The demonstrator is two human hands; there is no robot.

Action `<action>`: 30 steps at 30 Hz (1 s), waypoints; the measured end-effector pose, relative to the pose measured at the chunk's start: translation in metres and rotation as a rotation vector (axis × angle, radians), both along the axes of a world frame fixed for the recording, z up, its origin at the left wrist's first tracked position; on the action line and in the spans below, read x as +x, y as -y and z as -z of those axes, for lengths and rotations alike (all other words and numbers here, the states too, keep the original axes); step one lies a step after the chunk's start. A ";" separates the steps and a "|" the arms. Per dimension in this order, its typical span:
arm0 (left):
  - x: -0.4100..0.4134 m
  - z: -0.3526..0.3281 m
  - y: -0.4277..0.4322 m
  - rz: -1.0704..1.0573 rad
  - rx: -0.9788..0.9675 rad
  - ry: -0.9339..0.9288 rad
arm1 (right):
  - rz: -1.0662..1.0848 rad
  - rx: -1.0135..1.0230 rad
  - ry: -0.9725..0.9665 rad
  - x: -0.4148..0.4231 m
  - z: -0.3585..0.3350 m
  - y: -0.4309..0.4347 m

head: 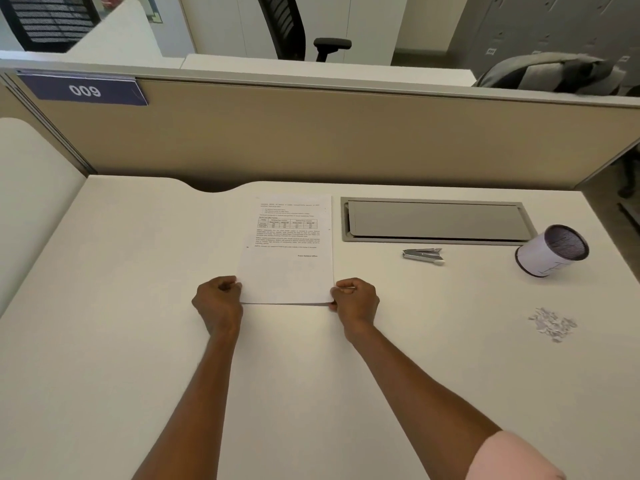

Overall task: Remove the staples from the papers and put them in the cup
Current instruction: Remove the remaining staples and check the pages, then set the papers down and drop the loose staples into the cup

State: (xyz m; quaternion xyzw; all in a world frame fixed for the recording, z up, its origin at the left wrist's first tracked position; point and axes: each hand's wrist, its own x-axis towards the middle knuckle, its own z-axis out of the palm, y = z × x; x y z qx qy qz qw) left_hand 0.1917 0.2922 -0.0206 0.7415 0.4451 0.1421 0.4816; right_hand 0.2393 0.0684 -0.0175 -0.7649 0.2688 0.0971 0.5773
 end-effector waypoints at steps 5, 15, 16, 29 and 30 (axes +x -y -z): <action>0.000 -0.001 0.003 0.017 0.016 -0.025 | -0.004 -0.045 0.008 -0.002 0.009 0.003; -0.033 -0.014 0.023 0.088 0.206 -0.085 | -0.160 -0.356 0.235 -0.024 -0.004 0.044; -0.038 -0.015 0.029 0.110 0.249 -0.082 | -0.226 -0.428 0.298 -0.030 -0.004 0.049; -0.096 -0.003 0.175 0.390 0.447 -0.087 | -0.725 -0.908 0.578 -0.082 -0.003 0.149; -0.098 -0.003 0.192 0.414 0.456 -0.085 | -0.728 -0.903 0.566 -0.085 -0.003 0.161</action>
